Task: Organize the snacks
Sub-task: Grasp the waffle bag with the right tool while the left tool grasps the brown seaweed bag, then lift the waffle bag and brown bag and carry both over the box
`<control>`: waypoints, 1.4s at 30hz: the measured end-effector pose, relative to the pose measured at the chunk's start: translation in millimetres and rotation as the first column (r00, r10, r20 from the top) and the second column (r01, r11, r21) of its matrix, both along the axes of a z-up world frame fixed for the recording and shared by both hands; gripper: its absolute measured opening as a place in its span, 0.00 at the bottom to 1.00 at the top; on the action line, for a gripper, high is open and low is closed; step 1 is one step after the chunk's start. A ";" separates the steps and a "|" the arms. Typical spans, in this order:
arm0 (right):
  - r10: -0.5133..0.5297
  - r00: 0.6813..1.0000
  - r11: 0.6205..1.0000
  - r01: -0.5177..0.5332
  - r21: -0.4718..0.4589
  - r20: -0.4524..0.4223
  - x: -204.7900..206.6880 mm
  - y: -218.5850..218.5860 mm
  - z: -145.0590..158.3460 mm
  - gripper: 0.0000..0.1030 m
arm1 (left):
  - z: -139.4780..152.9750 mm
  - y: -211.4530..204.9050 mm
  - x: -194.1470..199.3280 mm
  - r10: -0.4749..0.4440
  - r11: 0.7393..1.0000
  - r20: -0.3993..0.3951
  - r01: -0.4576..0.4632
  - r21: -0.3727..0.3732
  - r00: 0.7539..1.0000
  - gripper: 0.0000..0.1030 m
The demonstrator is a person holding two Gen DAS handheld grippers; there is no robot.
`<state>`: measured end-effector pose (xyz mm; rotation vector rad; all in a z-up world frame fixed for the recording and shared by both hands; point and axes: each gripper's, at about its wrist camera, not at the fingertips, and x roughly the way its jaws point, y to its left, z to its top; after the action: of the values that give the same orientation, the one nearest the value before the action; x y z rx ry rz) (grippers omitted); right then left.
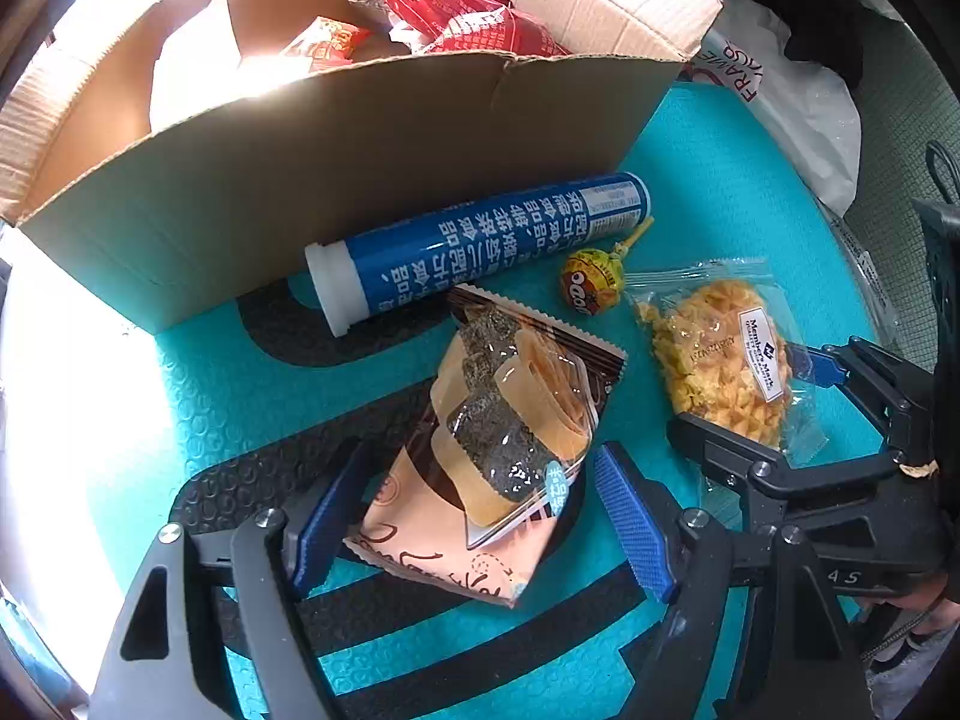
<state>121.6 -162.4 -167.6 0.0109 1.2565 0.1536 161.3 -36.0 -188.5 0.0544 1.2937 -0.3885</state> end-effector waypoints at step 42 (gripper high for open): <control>-0.055 0.998 0.991 0.054 0.125 0.005 -47.0 6.8 9.9 0.68 | 28.1 -8.4 -53.2 0.010 0.989 0.096 -0.024 0.145 0.995 0.47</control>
<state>74.6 -155.6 -157.7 0.1521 1.2352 0.1846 108.1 -44.4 -160.4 0.1829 1.2263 -0.2728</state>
